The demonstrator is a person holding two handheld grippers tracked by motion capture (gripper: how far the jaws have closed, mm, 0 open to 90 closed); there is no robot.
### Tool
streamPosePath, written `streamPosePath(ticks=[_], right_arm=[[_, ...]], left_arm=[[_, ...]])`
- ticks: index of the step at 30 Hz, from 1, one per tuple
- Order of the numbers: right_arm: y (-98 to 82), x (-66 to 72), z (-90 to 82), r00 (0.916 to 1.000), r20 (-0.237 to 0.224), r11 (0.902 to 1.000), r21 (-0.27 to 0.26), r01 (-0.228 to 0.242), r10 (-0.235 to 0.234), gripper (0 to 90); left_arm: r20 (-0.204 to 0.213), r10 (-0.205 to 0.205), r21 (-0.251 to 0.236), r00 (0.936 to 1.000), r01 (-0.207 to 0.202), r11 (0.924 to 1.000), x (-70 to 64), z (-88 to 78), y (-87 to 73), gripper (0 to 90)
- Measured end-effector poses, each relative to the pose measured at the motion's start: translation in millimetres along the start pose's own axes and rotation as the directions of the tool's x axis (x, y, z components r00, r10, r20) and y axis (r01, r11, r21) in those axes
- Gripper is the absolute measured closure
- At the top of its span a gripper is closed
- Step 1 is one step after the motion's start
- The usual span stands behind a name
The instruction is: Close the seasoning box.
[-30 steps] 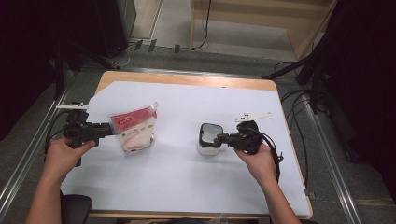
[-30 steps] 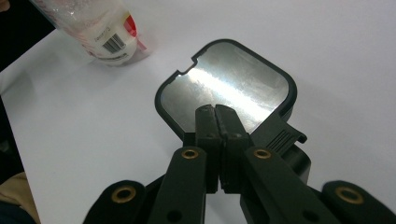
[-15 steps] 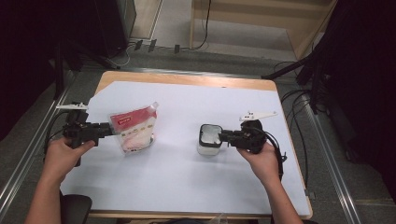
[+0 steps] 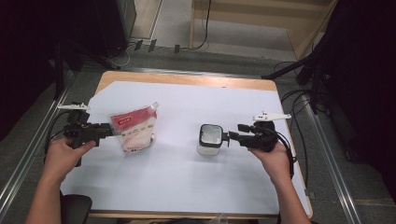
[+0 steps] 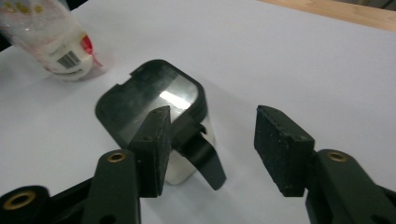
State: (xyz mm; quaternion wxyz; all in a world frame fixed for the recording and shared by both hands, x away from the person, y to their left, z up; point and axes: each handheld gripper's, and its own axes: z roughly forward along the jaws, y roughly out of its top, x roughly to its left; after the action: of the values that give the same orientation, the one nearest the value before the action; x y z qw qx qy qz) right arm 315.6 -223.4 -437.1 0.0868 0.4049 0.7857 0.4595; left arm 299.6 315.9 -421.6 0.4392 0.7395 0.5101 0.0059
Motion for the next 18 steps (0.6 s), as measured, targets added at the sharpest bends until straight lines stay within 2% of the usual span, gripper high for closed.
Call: streamPosePath(ticks=[10, 14, 18], right_arm=[[-13.1, -24.0, -1.6, 0.9993, 0.035, 0.9999, 0.0, -0.015, 0.015, 33.7], [-18.7, -33.1, -2.4, 0.9977, 0.068, 0.9999, -0.012, -0.01, 0.01, 30.2], [-25.2, -43.9, -1.5, 0.9946, 0.1, 0.9995, -0.017, -0.026, 0.027, 28.5]], left_arm=[[-0.017, 0.009, 0.01, 0.9998, -0.009, 0.9999, 0.7, 0.8, -1.2, 41.4], [-0.021, 0.009, 0.008, 0.9997, -0.009, 0.9999, 1.1, 1.1, -1.7, 40.9], [-0.024, 0.014, 0.008, 0.9996, -0.014, 0.9999, 1.2, 1.3, -2.0, 40.4]])
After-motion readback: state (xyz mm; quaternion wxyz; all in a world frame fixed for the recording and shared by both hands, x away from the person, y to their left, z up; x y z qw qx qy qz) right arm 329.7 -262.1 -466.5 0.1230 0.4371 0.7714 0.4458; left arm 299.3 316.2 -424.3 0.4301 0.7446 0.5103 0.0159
